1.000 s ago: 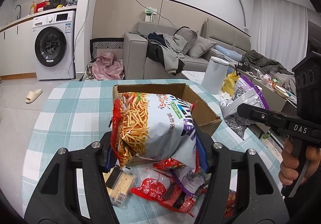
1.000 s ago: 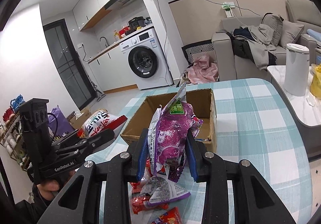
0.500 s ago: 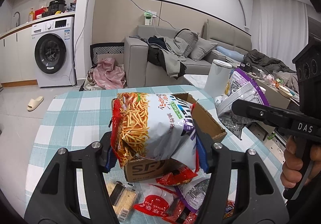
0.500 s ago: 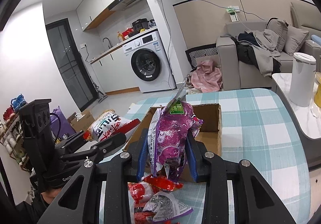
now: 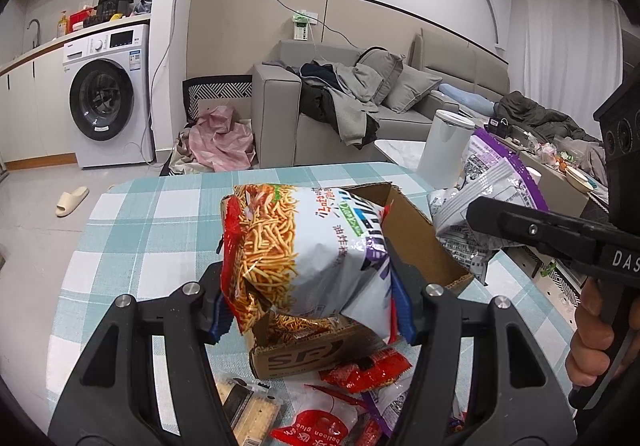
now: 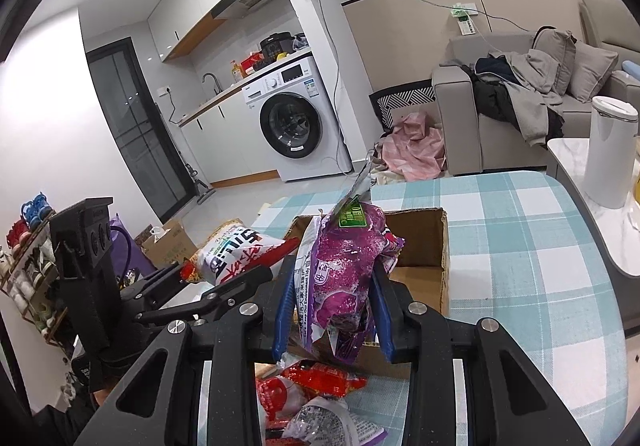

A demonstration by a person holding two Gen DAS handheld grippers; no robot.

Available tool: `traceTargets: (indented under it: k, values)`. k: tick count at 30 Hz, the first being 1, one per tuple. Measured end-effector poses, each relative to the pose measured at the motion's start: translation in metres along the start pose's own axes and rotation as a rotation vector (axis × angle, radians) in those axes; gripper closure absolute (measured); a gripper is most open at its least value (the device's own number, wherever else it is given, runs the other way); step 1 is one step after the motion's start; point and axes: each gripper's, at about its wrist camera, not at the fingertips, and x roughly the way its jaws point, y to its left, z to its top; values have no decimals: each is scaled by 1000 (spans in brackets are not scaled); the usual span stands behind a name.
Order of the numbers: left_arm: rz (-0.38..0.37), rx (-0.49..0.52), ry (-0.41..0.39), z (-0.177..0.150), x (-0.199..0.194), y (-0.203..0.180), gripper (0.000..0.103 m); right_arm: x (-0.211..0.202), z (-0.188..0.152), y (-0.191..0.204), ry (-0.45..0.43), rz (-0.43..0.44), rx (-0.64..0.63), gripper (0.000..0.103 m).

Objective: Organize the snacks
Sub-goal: 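Lift both held bags and carry them over the cardboard box, then lower both bags into the box and open both tools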

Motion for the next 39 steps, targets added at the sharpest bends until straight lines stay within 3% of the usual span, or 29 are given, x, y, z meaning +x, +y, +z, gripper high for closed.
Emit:
traceTargets:
  k: [19, 39]
  values:
    - [15, 7, 74, -14, 61, 10, 44, 46, 0, -17, 74, -35, 15, 68]
    - [17, 38, 135, -31, 87, 13, 43, 67, -7, -22, 130, -86, 20, 68]
